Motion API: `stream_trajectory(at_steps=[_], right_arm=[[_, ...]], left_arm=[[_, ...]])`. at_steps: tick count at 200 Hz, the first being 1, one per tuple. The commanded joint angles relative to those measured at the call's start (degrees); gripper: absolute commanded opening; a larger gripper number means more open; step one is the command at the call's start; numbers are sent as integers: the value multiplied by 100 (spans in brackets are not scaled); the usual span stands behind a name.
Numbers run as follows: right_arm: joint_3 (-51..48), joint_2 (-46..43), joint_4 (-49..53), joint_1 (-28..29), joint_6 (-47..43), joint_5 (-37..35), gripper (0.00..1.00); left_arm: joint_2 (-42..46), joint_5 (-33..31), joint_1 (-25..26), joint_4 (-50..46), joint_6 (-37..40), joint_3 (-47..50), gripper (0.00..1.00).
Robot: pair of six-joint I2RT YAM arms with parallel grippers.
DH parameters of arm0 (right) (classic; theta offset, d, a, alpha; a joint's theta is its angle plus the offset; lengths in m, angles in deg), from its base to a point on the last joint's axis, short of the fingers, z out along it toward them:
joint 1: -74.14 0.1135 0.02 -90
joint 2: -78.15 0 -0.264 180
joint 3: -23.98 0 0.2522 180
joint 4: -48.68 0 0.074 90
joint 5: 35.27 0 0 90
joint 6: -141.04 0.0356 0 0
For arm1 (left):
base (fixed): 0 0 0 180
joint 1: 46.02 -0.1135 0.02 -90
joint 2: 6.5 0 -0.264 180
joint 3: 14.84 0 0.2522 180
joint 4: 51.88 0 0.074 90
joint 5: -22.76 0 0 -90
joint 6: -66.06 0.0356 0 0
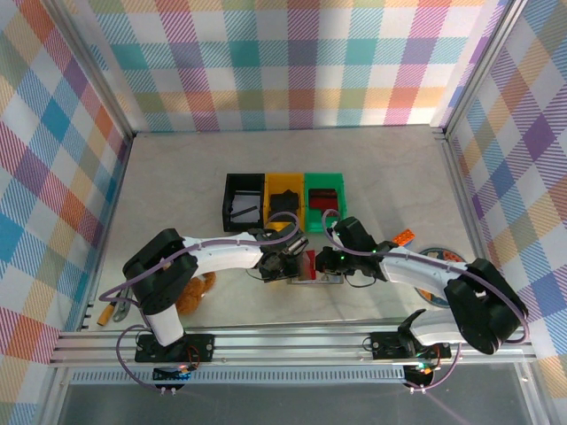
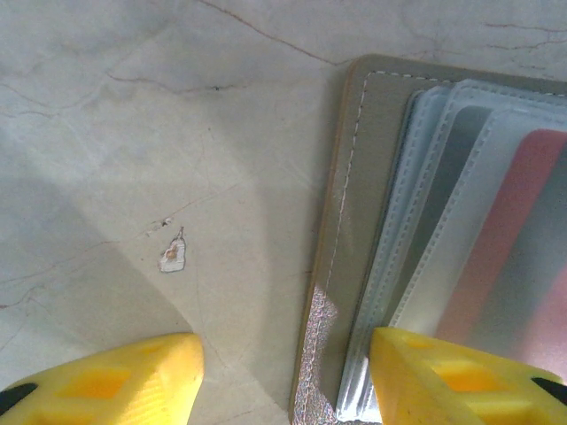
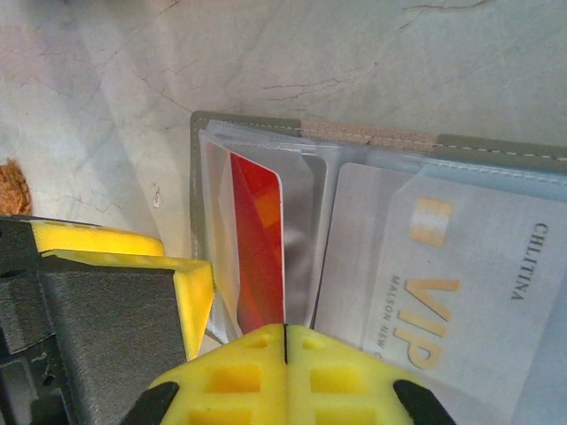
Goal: Take the credit cards out of the card holder
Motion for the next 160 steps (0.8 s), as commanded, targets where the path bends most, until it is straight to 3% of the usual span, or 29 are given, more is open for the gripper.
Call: stream_trajectory(at_steps=[1,93,160], right_arm=[[-91,-187,232,-32,-121,-76,0],[-66,0,119,-52,-118,247,0],[-205,-48,-236,-51,-46,406,19]], left_arm=[[-894,589,170,646,-146,389,54],[-920,709,168,683,-163,278,54],[-1154,850,186,865,-234,279,54]])
